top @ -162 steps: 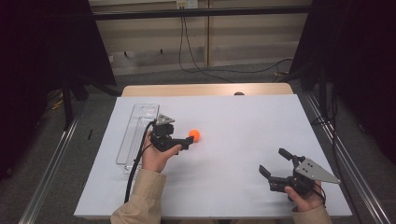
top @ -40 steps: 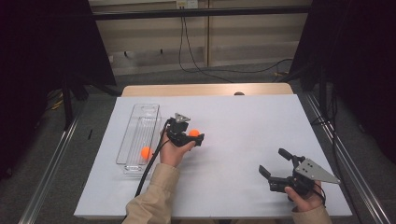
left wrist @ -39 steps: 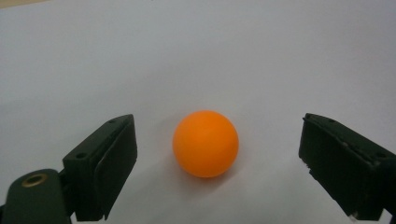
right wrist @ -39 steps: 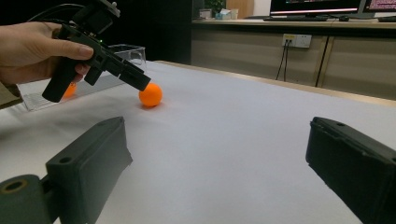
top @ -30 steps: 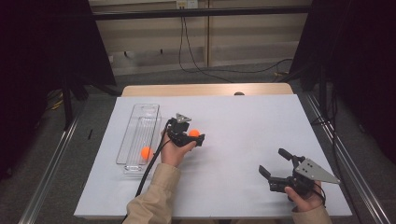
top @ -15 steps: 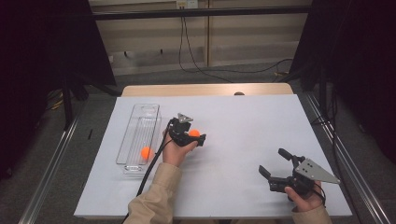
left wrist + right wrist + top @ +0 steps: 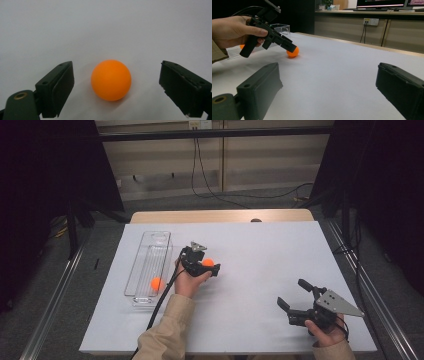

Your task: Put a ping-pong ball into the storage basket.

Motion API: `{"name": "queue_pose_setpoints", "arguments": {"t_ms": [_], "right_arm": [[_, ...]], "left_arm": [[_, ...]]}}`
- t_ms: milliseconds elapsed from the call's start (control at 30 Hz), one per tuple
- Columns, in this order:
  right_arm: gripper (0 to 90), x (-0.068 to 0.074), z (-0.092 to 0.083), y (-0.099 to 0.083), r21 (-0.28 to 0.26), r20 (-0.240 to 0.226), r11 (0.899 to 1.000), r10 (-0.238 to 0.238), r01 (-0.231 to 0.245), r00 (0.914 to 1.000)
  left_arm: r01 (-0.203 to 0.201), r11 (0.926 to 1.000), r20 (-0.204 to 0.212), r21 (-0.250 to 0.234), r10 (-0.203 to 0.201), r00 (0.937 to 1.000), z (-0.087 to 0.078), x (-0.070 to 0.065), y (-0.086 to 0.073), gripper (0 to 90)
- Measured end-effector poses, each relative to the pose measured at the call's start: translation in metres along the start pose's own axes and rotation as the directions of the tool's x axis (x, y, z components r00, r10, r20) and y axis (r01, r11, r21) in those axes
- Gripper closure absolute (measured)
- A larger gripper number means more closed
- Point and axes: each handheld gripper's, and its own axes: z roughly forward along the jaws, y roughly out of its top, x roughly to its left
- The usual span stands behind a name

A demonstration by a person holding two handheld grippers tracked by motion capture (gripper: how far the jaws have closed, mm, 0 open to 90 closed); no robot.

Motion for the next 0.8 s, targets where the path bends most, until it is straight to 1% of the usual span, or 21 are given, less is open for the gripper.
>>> {"name": "queue_pose_setpoints", "arguments": {"t_ms": [400,533,600,800], "right_arm": [[4.9,0.0,0.0001,-0.0001,0.001,0.0,1.0,0.001,-0.001,1.0],[4.9,0.0001,0.0001,-0.0001,0.001,-0.001,1.0,0.001,-0.001,1.0],[4.9,-0.0001,0.0001,-0.0002,0.001,-0.001,1.0,0.0,0.0,1.0],[4.9,0.0,0.0001,-0.0002,0.001,-0.001,1.0,0.0,0.0,1.0]], "left_arm": [[0.003,1.0,0.0,0.005,-0.003,1.0,0.0023,0.0002,-0.0004,13.8],[-0.006,0.9999,-0.004,0.009,0.006,1.0,0.0025,0.0012,-0.0004,13.9],[0.003,1.0,-0.001,0.009,-0.003,1.0,0.0034,0.0009,-0.0009,14.3],[-0.001,0.9999,0.0,0.011,0.001,1.0,0.0044,0.0007,-0.0008,15.7]]}}
